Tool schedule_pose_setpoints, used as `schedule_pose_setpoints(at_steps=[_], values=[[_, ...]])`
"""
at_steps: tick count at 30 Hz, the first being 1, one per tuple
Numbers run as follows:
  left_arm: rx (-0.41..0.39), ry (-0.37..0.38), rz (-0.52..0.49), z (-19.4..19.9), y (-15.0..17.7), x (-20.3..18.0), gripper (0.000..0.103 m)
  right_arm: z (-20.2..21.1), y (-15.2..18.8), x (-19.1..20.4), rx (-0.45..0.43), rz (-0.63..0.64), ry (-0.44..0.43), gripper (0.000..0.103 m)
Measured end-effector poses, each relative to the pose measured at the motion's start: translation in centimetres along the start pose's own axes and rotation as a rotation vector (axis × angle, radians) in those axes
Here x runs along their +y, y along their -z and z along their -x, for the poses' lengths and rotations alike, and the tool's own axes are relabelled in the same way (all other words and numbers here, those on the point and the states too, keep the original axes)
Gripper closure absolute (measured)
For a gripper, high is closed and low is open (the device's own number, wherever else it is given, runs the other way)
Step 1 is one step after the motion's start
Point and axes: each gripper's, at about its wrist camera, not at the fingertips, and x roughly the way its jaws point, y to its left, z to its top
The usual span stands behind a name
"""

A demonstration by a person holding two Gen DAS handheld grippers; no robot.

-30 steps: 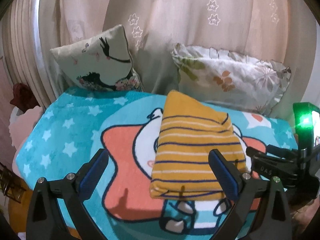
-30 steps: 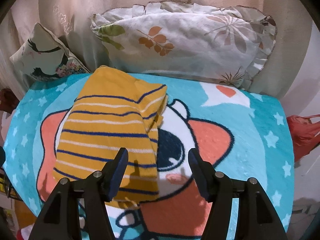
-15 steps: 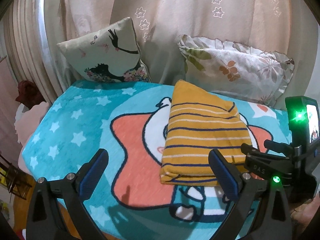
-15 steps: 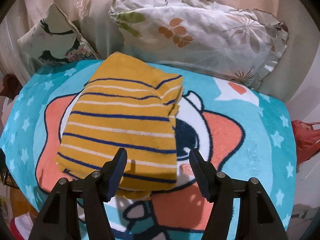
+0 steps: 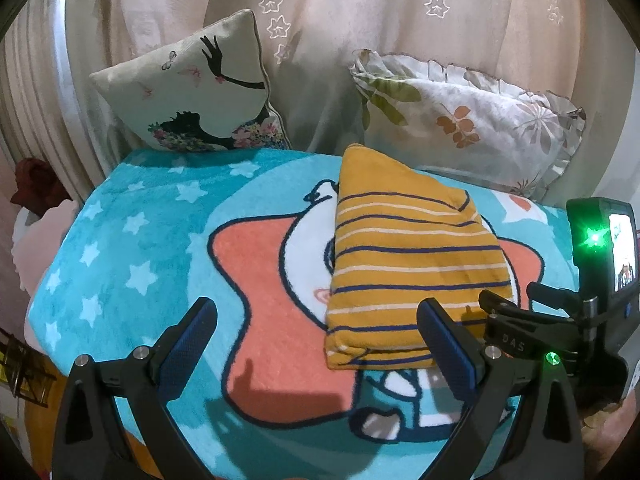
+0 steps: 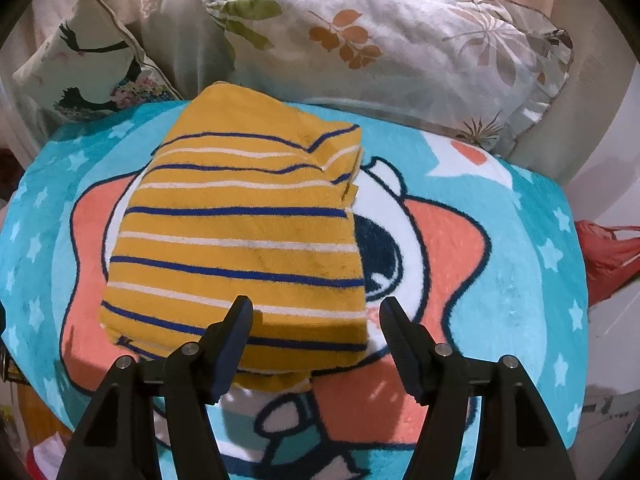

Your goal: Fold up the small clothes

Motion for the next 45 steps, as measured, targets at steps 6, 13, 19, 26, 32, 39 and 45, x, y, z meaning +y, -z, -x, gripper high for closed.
schedule_pose_setpoints(at_steps=[6, 13, 19, 26, 32, 39, 45], values=[[0.039, 0.012, -0.012, -1.3, -0.8, 2.0, 0.003, -0.1, -0.3, 1.7, 0.013, -0.006, 0.024, 0.032], [0.087, 0.012, -0.028, -2.7, -1.3, 4.5, 0.003, -0.6, 0.4, 3.6, 0.047, -0.030, 0.039, 0.031], [0.131, -0.002, -0.056, -3.8, -1.2, 5.6, 0.003, -0.8, 0.9, 4.6, 0.068, -0.060, 0.051, 0.031], [0.167, 0.008, -0.091, -4.7, -1.1, 6.1, 0.003, -0.8, 1.2, 5.3, 0.080, -0.087, 0.063, 0.031], [0.192, 0.044, -0.112, -5.4, -1.1, 6.1, 0.003, -0.9, 1.7, 5.6, 0.092, -0.109, 0.074, 0.031], [0.232, 0.093, -0.132, -6.3, -1.0, 6.0, 0.003, -1.0, 2.2, 5.5, 0.105, -0.145, 0.096, 0.031], [0.256, 0.117, -0.146, -6.9, -0.8, 6.3, 0.003, -1.0, 2.6, 5.9, 0.114, -0.160, 0.110, 0.031]])
